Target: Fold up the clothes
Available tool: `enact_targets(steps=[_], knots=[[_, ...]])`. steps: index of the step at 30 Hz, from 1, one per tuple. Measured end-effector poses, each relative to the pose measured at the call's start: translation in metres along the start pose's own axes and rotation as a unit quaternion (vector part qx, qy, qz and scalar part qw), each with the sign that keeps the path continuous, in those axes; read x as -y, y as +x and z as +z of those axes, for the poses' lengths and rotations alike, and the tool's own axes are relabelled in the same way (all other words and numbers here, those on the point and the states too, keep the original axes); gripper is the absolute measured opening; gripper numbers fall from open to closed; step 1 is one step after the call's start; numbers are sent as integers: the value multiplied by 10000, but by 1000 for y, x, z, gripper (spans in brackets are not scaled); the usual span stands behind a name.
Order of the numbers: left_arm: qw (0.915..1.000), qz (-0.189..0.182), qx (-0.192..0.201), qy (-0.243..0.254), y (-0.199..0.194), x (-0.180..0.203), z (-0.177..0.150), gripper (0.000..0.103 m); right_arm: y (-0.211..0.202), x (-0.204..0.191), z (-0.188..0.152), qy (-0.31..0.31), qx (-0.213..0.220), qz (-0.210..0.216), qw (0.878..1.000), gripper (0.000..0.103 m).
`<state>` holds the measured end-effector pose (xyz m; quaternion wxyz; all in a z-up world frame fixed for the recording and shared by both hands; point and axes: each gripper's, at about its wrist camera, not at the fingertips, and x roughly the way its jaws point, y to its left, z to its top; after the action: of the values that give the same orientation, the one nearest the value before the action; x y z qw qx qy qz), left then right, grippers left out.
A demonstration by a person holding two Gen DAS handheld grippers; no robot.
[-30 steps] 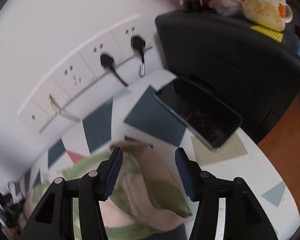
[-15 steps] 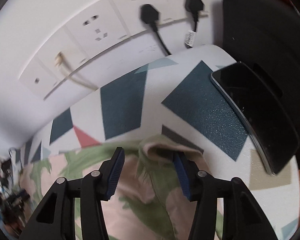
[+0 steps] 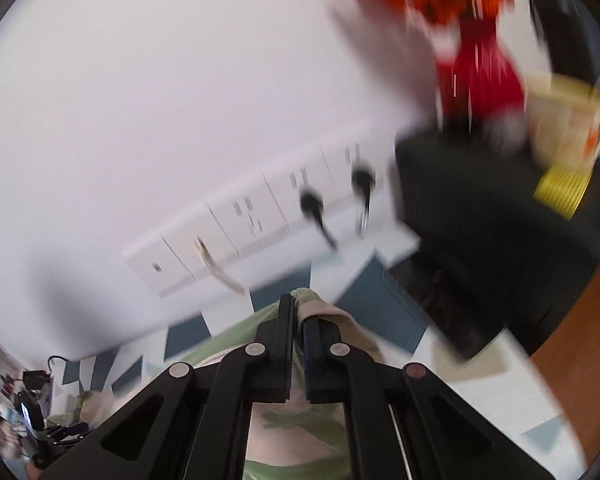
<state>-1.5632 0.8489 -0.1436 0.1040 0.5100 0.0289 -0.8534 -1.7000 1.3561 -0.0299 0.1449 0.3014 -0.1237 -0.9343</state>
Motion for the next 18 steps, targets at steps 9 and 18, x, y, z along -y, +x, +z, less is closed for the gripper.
enact_targets(steps=[9, 18], knots=[[9995, 297, 97, -50, 5, 2, 10, 51, 152, -6, 24, -333, -1218, -191, 9918, 5], [9989, 158, 45, -437, 6, -17, 25, 51, 153, 23, 2, -35, -1415, -151, 9898, 58]])
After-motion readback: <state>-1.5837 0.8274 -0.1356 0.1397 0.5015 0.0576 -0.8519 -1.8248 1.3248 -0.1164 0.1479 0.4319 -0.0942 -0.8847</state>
